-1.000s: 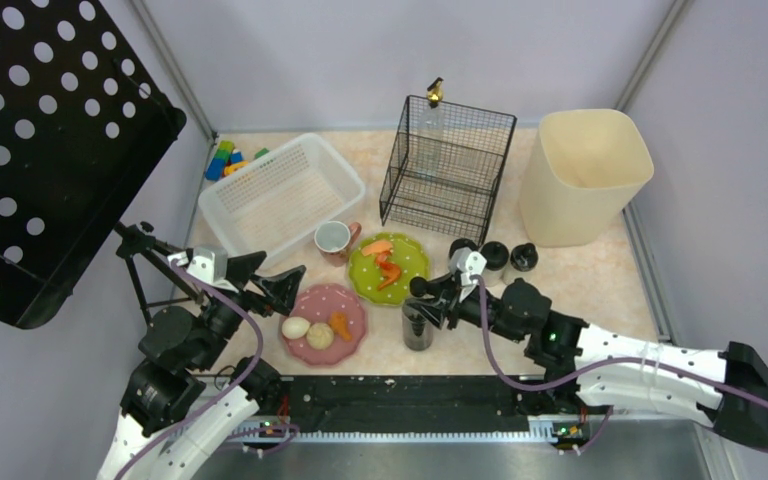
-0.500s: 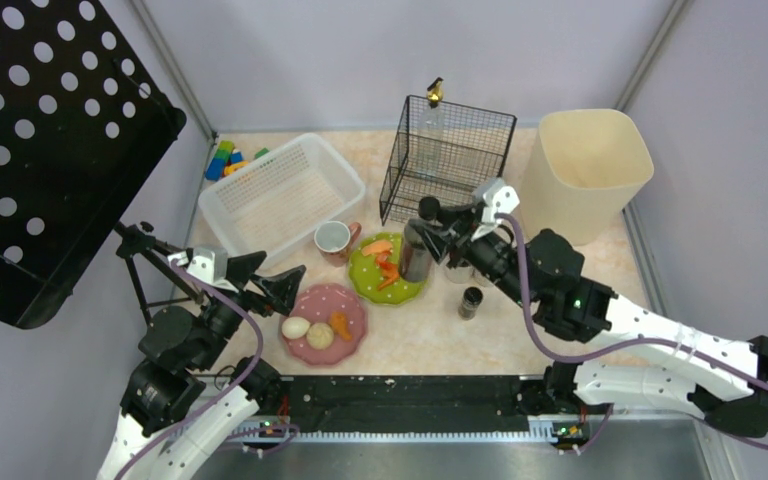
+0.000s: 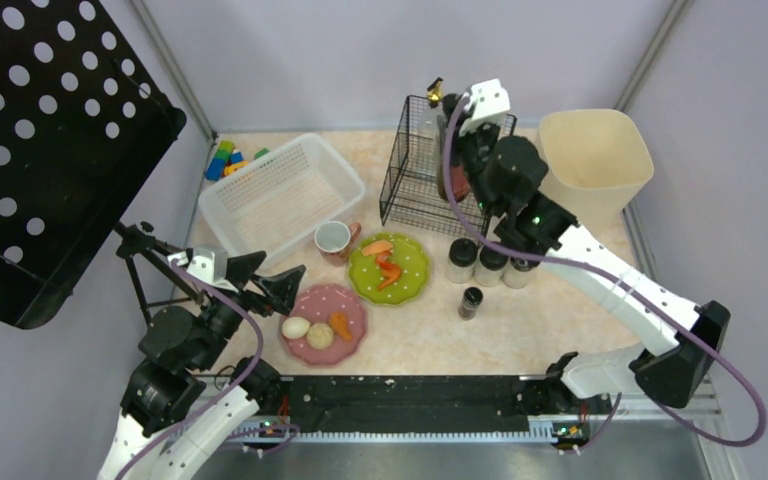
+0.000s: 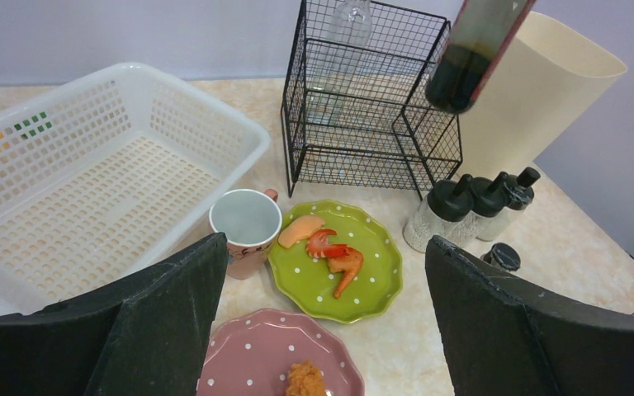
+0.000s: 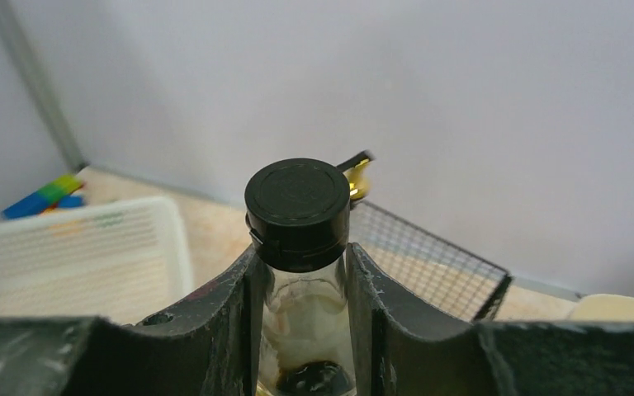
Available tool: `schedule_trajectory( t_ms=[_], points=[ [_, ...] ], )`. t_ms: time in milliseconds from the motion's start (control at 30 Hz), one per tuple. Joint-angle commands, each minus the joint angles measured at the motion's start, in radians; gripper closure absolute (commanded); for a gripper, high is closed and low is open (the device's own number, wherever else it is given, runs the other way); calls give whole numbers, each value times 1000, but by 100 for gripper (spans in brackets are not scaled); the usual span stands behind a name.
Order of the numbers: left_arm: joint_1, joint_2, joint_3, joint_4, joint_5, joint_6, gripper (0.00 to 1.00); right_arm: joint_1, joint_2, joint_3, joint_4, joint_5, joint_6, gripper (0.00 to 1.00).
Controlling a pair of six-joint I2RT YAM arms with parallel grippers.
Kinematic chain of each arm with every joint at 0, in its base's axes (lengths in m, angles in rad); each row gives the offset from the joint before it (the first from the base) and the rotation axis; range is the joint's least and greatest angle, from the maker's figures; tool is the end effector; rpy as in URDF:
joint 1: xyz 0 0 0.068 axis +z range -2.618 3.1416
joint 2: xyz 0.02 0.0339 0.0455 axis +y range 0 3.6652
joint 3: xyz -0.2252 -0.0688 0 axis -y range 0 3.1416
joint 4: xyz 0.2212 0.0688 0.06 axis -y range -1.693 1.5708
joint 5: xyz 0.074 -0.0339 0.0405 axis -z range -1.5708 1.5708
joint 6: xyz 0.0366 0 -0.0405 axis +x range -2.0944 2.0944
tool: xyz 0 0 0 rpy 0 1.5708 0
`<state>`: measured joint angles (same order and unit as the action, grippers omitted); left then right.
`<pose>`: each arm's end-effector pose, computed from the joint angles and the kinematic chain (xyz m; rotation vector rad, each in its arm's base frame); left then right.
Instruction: Clear the kitchen counter
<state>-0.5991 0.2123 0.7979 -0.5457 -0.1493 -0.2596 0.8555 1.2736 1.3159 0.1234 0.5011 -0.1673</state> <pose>0.0536 -0.0300 0.3376 0.1433 1.5521 -0.5676 0.1950 0.1977 0.4156 -0.3089 1.3953 0.2155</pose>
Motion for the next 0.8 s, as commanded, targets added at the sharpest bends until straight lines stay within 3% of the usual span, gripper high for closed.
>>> schedule_trajectory(
  t_ms=[0,367,767],
  points=[
    [4,13,1,32,5,6,6,-143,39,173,142,-50,57,100],
    [7,19,1,32,2,8,6,-376,233,305,245,-84,159,100],
    [8,22,1,30,7,9,6,-433,376,406,362,-64,160,100]
  ],
)
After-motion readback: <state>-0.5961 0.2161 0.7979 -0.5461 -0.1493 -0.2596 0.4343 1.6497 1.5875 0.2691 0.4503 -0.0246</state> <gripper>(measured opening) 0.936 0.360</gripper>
